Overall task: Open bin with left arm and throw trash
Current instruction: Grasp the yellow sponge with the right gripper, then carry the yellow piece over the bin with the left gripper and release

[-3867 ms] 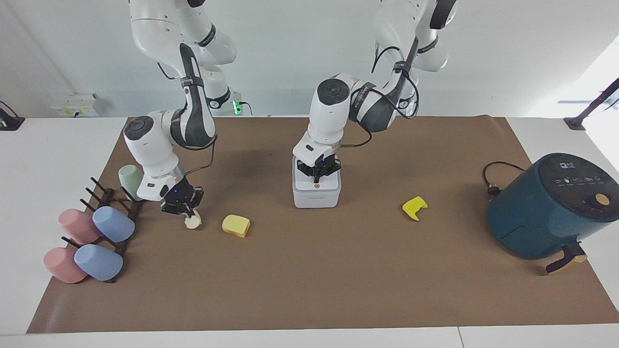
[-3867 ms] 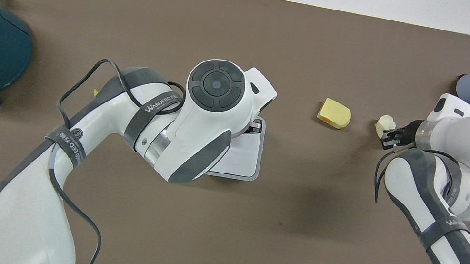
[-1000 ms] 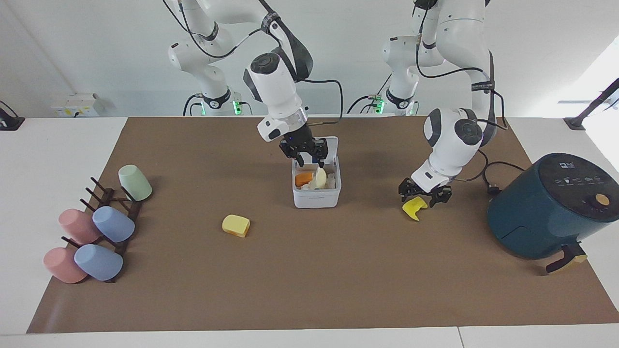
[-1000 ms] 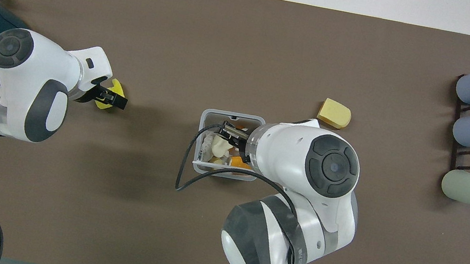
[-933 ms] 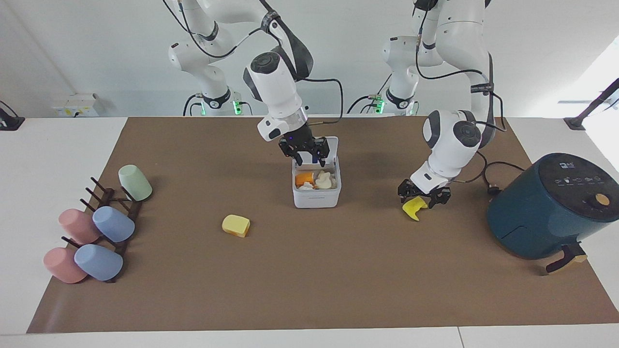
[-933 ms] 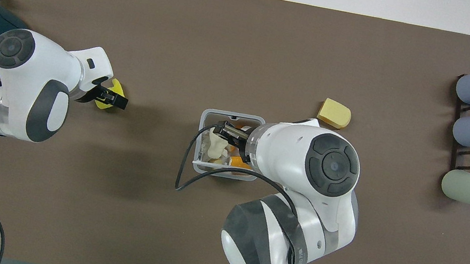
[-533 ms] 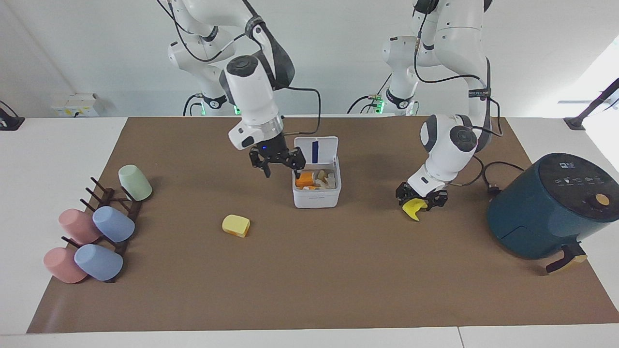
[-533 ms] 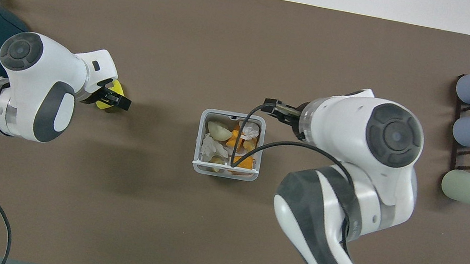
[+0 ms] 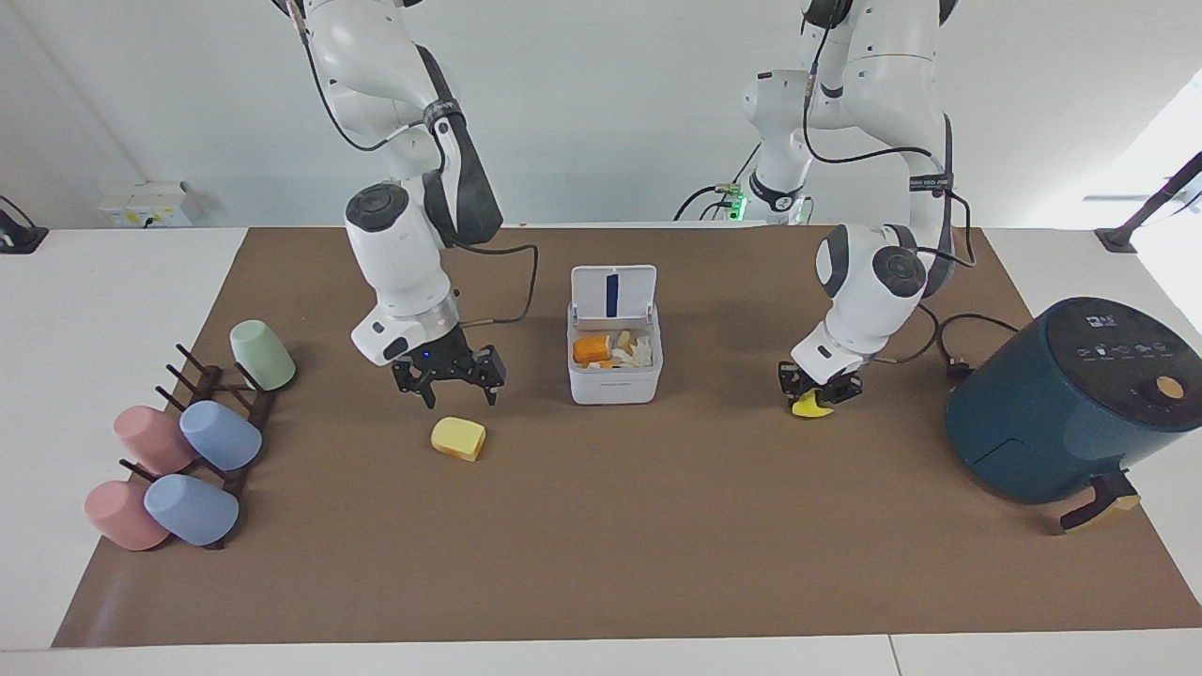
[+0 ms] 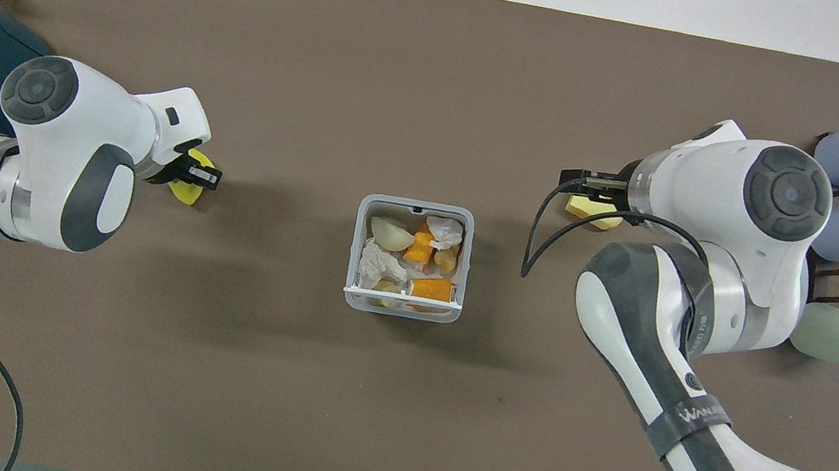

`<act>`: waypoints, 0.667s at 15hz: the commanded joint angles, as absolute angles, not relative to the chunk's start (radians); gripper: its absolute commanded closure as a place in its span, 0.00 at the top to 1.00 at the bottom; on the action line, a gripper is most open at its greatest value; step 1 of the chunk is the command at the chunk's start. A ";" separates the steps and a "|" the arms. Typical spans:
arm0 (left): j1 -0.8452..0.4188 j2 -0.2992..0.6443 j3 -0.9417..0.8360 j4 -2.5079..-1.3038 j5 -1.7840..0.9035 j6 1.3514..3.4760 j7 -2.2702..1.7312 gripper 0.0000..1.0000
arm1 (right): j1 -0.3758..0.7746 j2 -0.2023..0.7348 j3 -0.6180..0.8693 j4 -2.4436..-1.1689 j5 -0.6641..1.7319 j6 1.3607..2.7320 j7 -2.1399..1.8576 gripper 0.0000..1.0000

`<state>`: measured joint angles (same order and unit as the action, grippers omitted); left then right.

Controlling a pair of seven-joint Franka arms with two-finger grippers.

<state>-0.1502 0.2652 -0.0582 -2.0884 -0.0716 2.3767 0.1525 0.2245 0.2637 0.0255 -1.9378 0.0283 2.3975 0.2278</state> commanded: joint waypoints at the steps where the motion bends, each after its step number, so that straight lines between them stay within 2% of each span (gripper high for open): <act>1: -0.147 0.273 -0.058 -2.019 -0.089 2.292 0.150 0.00 | 0.207 0.331 0.038 -1.911 -0.026 2.425 0.180 1.00; 4: -0.173 0.273 -0.064 -1.893 -0.126 2.156 0.010 0.00 | 0.206 0.374 0.038 -1.911 -0.028 2.470 0.161 1.00; 8: -0.297 0.272 -0.064 -1.717 -0.210 1.979 -0.205 0.00 | 0.198 0.383 0.038 -1.937 -0.028 2.502 0.059 1.00; 9: -0.345 0.264 -0.064 -1.713 -0.218 1.977 -0.256 0.00 | 0.196 0.380 0.038 -1.947 -0.028 2.502 0.037 0.93; 10: -0.385 0.259 -0.066 -1.713 -0.218 1.979 -0.306 0.00 | 0.198 0.379 0.038 -1.948 -0.029 2.499 0.014 0.67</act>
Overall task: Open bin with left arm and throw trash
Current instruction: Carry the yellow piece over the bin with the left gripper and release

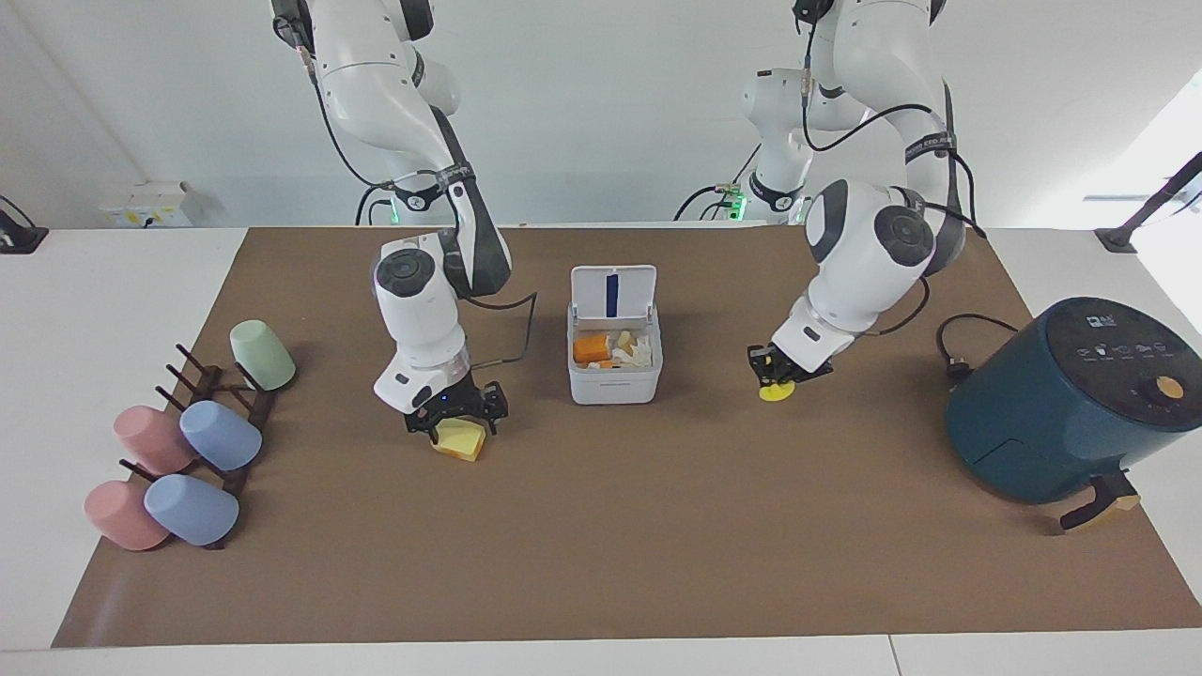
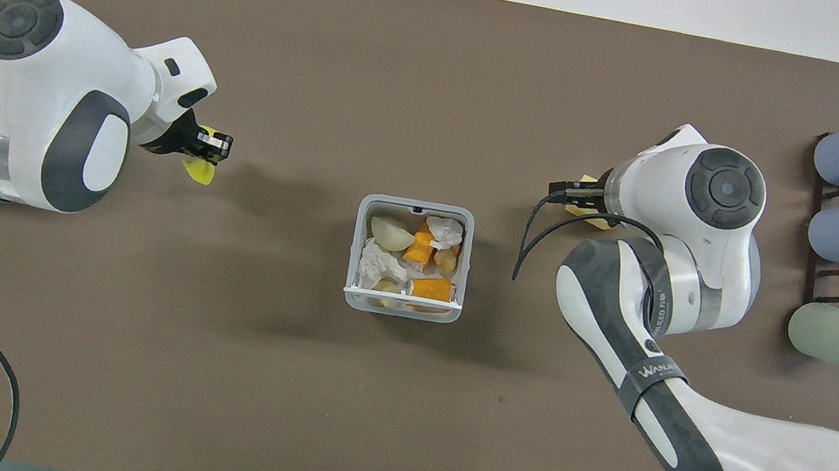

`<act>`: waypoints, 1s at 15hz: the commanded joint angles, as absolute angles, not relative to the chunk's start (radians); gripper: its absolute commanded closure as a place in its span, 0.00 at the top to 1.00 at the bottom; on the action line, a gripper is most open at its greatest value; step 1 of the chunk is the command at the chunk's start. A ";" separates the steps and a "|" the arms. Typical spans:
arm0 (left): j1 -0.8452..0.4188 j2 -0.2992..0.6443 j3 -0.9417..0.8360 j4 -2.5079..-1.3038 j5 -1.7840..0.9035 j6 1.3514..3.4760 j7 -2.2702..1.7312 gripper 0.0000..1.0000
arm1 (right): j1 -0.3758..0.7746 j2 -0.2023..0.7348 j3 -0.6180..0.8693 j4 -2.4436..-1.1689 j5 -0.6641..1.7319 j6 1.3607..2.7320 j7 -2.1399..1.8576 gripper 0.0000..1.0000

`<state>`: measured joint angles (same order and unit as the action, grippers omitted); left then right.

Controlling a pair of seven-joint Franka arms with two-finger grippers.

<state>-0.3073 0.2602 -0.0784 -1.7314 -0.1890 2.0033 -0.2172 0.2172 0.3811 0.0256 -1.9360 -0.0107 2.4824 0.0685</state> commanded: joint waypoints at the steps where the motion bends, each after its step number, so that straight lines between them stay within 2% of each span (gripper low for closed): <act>1: -0.415 0.255 -0.066 -1.712 -0.218 1.986 -0.364 0.00 | 0.199 0.376 0.038 -1.950 -0.031 2.491 -0.020 0.25; 2: -0.449 0.252 -0.066 -1.712 -0.219 1.994 -0.402 0.00 | 0.198 0.374 0.038 -1.966 -0.031 2.499 -0.049 0.00; 8: -0.554 0.239 -0.067 -1.746 -0.242 2.065 -0.457 0.00 | 0.199 0.364 0.037 -1.971 -0.031 2.491 -0.055 0.00; 10: -0.578 0.226 -0.066 -1.795 -0.244 2.123 -0.471 0.00 | 0.199 0.350 0.037 -1.971 -0.031 2.479 -0.052 0.00; 15: -0.604 0.227 -0.066 -1.867 -0.244 2.217 -0.472 0.00 | 0.198 0.267 0.038 -1.971 -0.029 2.392 0.012 0.00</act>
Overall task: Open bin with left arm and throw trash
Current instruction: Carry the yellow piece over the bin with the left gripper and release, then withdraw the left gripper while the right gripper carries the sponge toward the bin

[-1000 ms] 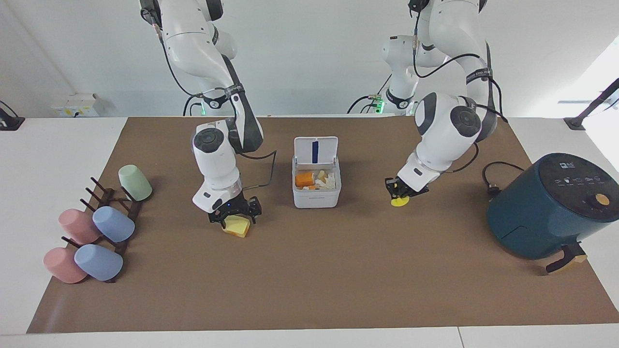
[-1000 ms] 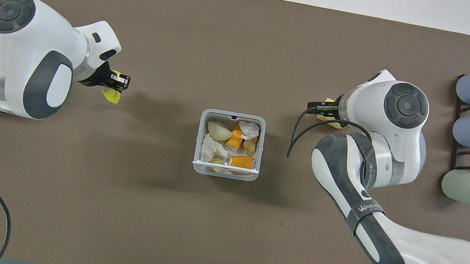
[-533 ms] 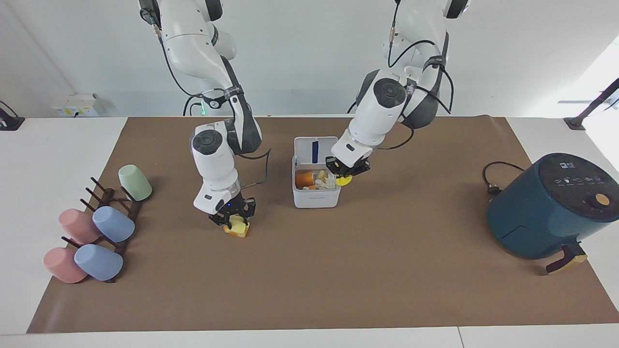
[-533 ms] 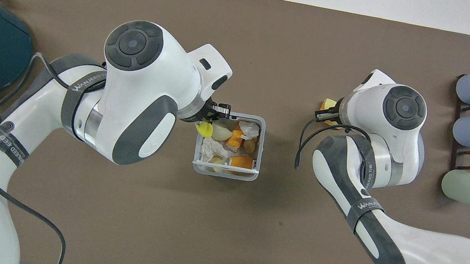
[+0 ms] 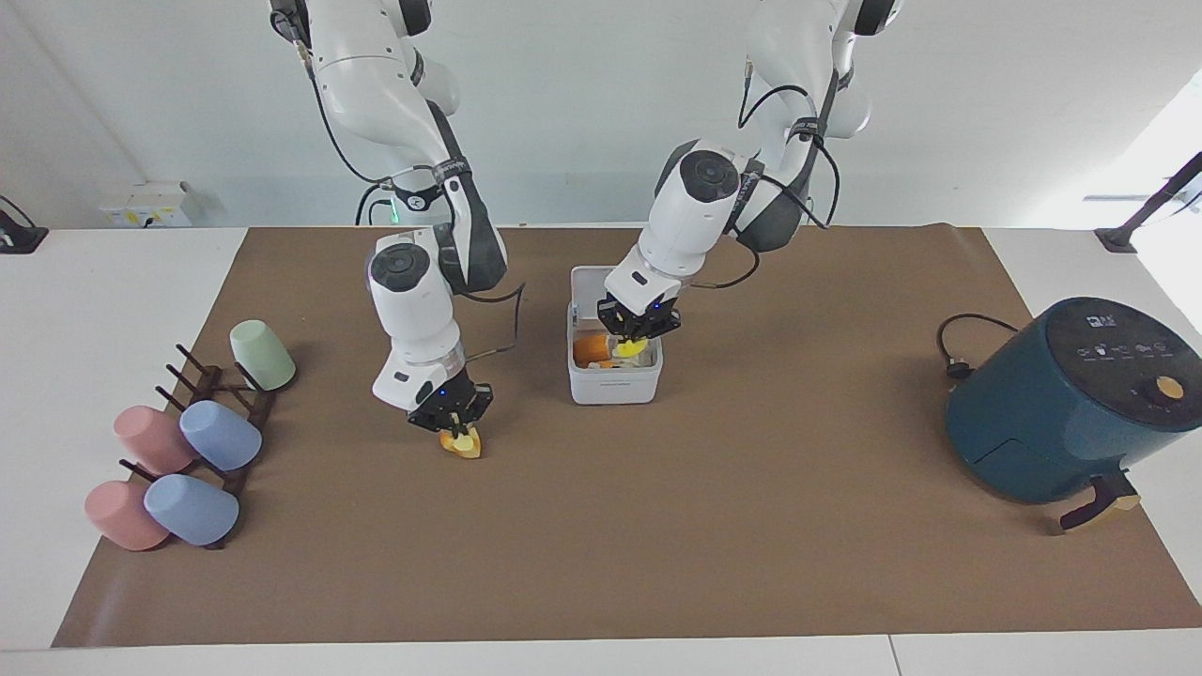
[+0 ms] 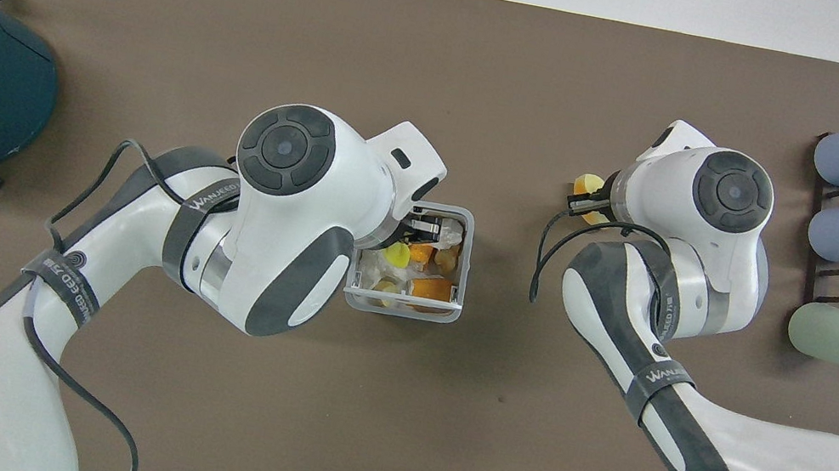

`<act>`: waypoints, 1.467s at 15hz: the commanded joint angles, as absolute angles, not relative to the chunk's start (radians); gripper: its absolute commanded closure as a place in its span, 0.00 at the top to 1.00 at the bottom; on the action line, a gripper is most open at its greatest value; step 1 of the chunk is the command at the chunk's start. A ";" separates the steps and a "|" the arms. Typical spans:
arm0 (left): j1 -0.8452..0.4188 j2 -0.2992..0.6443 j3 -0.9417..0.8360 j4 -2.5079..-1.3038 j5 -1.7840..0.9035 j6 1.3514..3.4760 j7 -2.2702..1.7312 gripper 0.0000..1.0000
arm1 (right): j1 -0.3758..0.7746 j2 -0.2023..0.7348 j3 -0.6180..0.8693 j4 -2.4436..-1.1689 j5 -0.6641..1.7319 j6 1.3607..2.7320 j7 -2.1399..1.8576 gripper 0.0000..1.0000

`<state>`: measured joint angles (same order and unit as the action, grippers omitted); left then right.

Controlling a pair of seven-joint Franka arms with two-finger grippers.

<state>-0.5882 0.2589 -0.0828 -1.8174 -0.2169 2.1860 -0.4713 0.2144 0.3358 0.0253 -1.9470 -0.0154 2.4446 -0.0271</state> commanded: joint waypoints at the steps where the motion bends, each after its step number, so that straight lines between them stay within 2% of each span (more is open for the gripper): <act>1: -0.604 0.227 -0.066 -1.867 -0.244 2.217 -0.471 0.00 | 0.201 0.243 0.038 -1.971 -0.029 2.363 0.043 0.00; 2: -0.604 0.227 -0.066 -1.867 -0.244 2.217 -0.471 0.02 | 0.207 0.218 0.038 -1.971 -0.029 2.332 0.067 0.00; 3: -0.606 0.227 -0.066 -1.867 -0.244 2.214 -0.474 0.41 | 0.209 0.195 0.040 -1.970 -0.028 2.301 0.090 0.00; 4: -0.610 0.226 -0.066 -1.867 -0.244 2.207 -0.482 0.93 | 0.209 0.175 0.040 -1.964 -0.025 2.268 0.115 0.00; 5: -0.611 0.227 -0.066 -1.867 -0.244 2.206 -0.494 1.00 | 0.209 0.154 0.041 -1.960 -0.015 2.238 0.132 0.00; 12: -0.607 0.226 -0.066 -1.849 -0.245 2.171 -0.502 1.00 | 0.201 0.029 0.043 -1.959 0.037 2.085 0.163 0.00; 15: -0.566 0.218 -0.052 -1.777 -0.245 2.070 -0.500 1.00 | 0.218 0.023 0.049 -1.957 0.078 2.086 0.240 0.00; 19: -0.450 0.212 -0.054 -1.663 -0.235 1.936 -0.500 1.00 | 0.317 0.025 0.049 -1.957 0.133 2.132 0.431 0.00; 22: -0.346 0.161 -0.052 -1.657 -0.215 1.881 -0.483 1.00 | 0.420 0.038 0.049 -1.959 0.140 2.206 0.572 0.00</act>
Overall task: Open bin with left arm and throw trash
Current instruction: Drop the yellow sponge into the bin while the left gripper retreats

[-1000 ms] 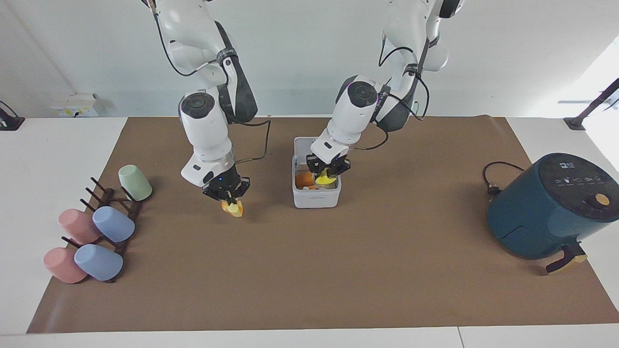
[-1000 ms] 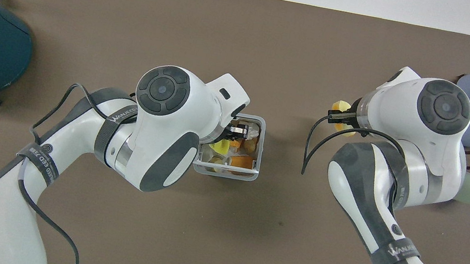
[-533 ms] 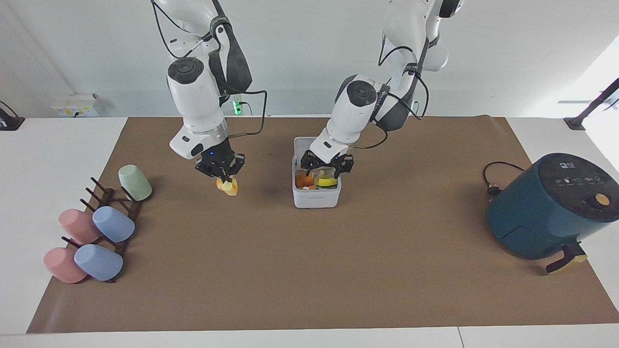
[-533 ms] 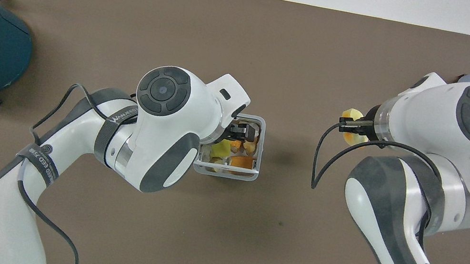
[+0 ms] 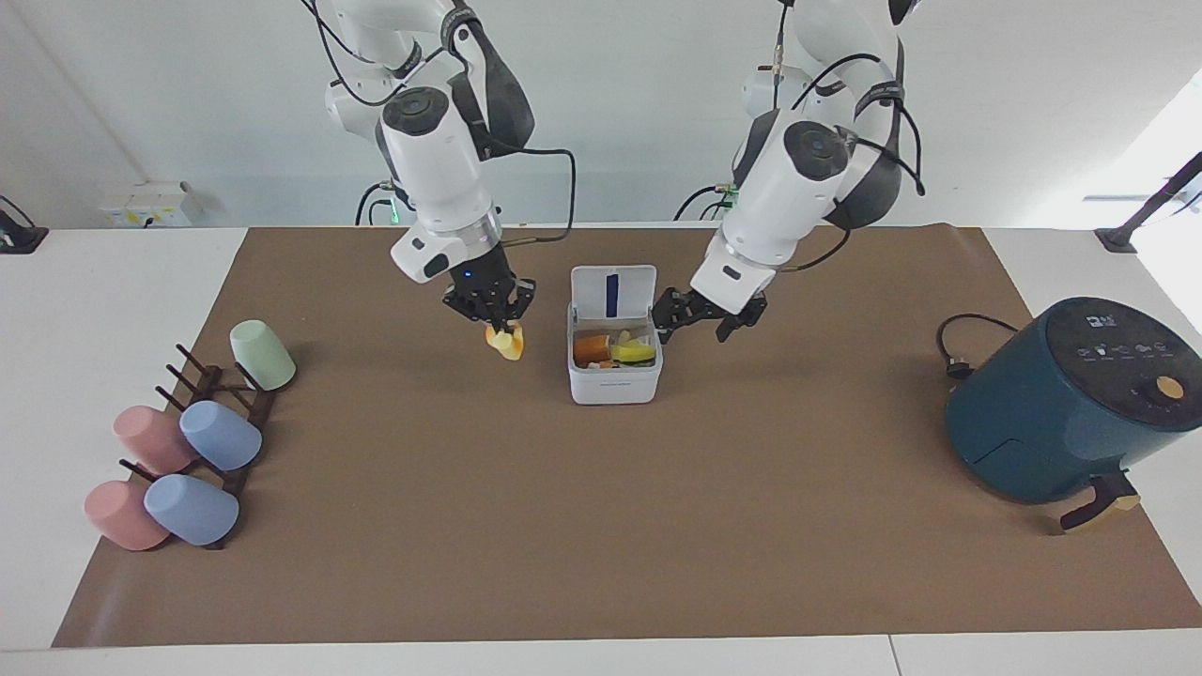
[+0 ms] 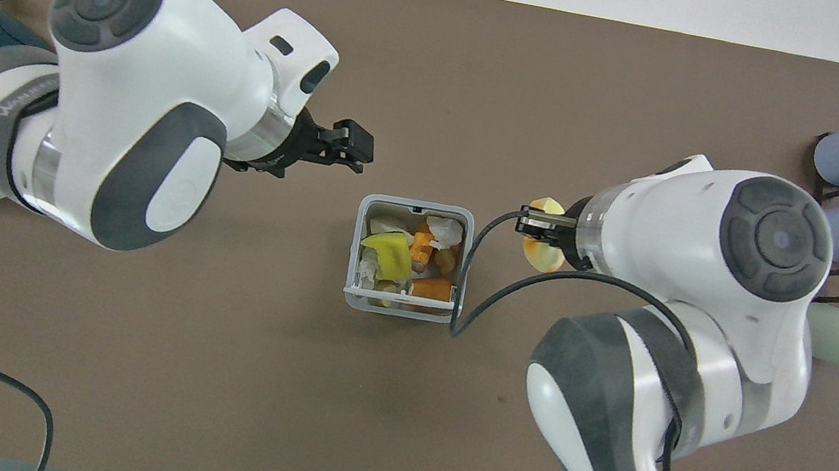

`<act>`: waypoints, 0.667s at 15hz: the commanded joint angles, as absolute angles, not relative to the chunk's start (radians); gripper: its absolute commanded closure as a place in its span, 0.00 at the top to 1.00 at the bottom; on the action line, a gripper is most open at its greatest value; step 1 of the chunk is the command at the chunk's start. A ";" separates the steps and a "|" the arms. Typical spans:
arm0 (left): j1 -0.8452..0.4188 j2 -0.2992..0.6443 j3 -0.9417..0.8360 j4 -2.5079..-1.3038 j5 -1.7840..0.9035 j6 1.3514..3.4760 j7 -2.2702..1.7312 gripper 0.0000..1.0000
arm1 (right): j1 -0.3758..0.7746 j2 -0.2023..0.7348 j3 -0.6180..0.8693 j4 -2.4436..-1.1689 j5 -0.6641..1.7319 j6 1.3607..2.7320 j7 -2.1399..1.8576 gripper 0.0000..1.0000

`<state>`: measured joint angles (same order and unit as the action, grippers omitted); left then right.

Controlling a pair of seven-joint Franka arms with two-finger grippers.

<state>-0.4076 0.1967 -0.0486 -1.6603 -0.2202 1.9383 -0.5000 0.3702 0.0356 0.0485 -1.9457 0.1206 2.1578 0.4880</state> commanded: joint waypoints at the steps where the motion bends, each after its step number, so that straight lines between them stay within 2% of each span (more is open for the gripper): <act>1: -0.316 0.144 -0.054 -1.657 -0.181 1.861 -0.471 1.00 | 0.458 0.049 0.049 -1.960 0.140 2.242 0.613 0.00; 5: -0.194 0.080 -0.052 -1.657 -0.127 1.731 -0.281 1.00 | 0.554 0.106 0.049 -1.962 0.140 2.333 0.676 0.00; 9: -0.124 0.014 -0.054 -1.660 -0.077 1.622 -0.118 1.00 | 0.571 0.107 0.049 -1.971 0.140 2.350 0.673 0.00; 10: -0.123 -0.003 -0.054 -1.664 -0.063 1.599 -0.114 1.00 | 0.572 0.107 0.049 -1.971 0.140 2.349 0.675 0.17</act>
